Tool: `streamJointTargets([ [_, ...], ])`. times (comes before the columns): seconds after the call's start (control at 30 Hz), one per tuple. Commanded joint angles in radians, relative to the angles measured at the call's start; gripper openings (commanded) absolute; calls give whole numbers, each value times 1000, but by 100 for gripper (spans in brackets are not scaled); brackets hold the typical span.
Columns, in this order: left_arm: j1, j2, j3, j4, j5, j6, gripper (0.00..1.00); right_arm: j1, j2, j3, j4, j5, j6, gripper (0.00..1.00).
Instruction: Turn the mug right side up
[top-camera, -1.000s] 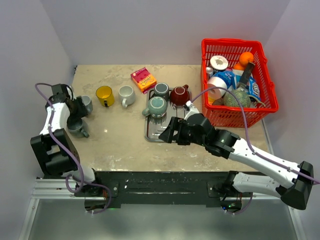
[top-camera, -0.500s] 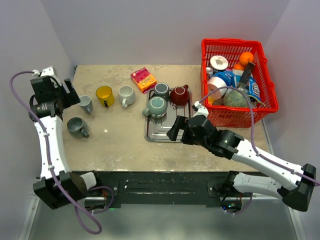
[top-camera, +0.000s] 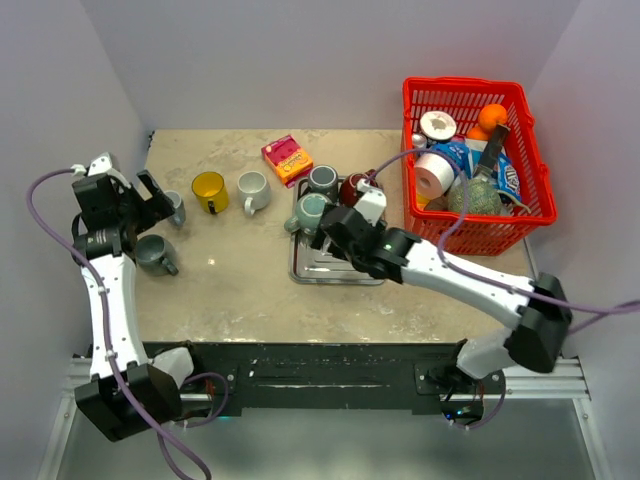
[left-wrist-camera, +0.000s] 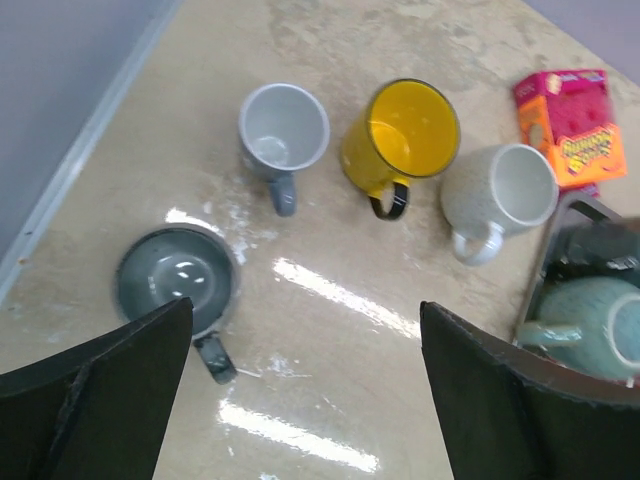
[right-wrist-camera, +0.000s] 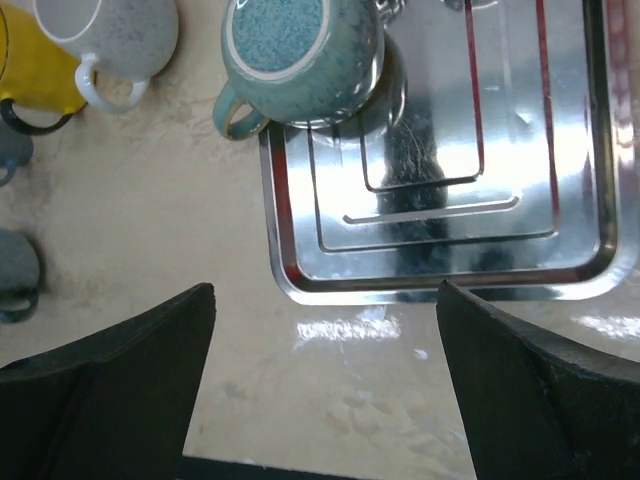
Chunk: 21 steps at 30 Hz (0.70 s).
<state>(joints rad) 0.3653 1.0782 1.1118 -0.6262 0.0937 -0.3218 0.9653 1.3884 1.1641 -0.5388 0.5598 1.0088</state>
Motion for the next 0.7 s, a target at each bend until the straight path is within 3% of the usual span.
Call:
streamJointTargets([
  [0.0, 3, -118, -84, 163, 291, -25, 99, 45, 182, 211, -71, 170, 235, 95],
  [0.17, -12, -225, -243, 264, 584, -120, 99, 69, 513, 550, -343, 187, 431, 95],
  [0.5, -140, -302, -392, 351, 612, -97, 99, 69, 742, 716, -385, 199, 643, 93],
  [0.67, -147, -397, -590, 563, 678, -145, 99, 47, 797, 738, -395, 229, 746, 92],
])
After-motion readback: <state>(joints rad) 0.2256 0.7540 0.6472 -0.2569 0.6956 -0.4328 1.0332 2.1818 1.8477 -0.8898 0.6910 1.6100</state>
